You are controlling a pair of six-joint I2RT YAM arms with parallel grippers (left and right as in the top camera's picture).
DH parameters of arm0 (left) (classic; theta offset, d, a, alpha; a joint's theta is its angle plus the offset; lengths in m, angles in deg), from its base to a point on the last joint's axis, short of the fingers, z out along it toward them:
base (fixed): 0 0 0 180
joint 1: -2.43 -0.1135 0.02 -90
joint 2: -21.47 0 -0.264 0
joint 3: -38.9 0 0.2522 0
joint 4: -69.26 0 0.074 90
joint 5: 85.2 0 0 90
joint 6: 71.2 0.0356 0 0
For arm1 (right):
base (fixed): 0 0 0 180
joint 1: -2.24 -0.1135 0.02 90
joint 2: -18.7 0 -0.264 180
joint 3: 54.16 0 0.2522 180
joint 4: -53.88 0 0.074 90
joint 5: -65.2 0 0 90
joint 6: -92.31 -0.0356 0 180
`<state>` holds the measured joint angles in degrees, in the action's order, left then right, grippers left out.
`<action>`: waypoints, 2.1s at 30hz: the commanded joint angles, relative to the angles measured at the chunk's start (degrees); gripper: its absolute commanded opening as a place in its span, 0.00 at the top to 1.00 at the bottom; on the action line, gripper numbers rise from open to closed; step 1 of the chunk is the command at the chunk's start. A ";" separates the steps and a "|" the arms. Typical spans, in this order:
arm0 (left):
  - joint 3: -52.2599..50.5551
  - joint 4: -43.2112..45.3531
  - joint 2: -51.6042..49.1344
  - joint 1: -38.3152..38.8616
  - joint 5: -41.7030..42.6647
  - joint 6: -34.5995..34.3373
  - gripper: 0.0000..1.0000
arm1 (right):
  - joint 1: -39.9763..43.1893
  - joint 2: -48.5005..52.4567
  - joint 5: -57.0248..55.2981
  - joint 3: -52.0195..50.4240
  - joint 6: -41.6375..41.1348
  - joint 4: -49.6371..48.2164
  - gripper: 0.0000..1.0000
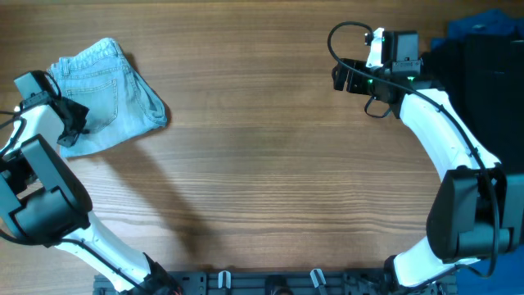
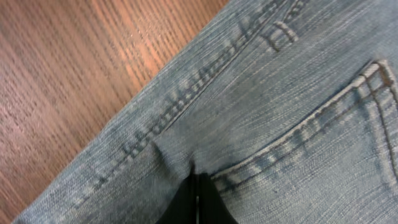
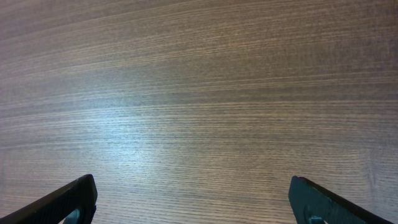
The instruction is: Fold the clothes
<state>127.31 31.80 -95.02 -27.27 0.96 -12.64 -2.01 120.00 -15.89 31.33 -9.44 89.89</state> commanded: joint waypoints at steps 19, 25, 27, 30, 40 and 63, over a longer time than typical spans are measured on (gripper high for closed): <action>1.33 26.38 -5.88 8.70 2.71 19.82 0.96 | -0.28 0.39 -0.59 0.26 -0.42 -0.13 0.00; 1.51 19.67 12.61 9.05 5.40 15.34 0.61 | -0.28 0.39 -0.59 0.26 -0.42 -0.13 0.01; 1.49 19.12 15.06 9.20 6.60 15.34 0.00 | -0.28 0.39 -0.59 0.26 -0.39 -0.13 0.01; 1.49 18.43 15.23 9.18 6.60 15.37 0.00 | -0.28 0.39 -0.59 0.26 -0.39 -0.13 0.01; 1.49 15.04 15.23 9.18 6.60 15.37 0.00 | -0.28 0.39 -0.59 0.26 -0.39 -0.13 0.01; 1.49 15.02 15.23 9.18 6.60 15.34 0.00 | -19.02 -82.53 -13.03 -32.94 1.64 -8.20 0.00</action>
<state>128.54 46.53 -79.59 -18.50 6.71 3.03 -23.85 47.50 -25.75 8.68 -5.68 83.63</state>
